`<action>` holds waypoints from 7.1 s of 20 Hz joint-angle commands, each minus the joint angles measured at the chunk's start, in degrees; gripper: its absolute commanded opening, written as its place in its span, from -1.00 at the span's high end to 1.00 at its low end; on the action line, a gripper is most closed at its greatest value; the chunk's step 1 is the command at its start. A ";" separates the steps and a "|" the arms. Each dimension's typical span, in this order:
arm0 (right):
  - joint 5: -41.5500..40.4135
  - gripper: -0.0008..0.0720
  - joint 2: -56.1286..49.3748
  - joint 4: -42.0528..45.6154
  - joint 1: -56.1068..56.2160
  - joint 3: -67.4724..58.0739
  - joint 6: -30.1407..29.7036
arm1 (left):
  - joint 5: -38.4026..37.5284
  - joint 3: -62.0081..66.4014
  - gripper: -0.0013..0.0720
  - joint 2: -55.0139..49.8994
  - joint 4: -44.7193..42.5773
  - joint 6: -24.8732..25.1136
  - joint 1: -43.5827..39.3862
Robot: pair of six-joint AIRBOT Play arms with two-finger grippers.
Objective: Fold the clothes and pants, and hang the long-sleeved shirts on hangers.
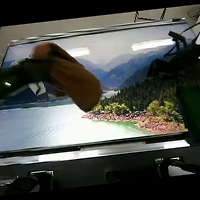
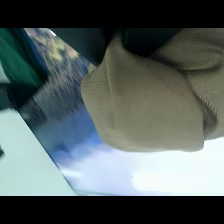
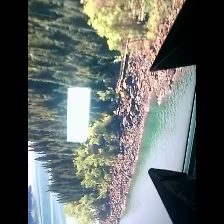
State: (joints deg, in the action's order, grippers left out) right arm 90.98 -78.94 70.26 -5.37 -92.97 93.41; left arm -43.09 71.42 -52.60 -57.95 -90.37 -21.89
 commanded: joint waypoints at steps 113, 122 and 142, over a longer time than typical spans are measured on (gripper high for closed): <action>-33.40 -0.84 -6.25 -32.94 30.23 45.94 -8.57 | -22.10 -19.78 0.90 -12.72 9.92 13.25 29.29; -42.36 0.88 -5.86 -35.67 34.82 43.15 -5.27 | -21.84 -18.64 0.91 -9.42 11.98 20.00 29.51; -53.44 0.87 41.31 -5.49 5.22 -6.43 -4.07 | 5.62 22.82 0.91 22.62 11.47 9.31 47.76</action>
State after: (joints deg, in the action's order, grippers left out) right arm 42.19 -39.18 64.01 0.16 -98.76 89.17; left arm -44.03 93.58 -32.97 -46.02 -80.60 25.54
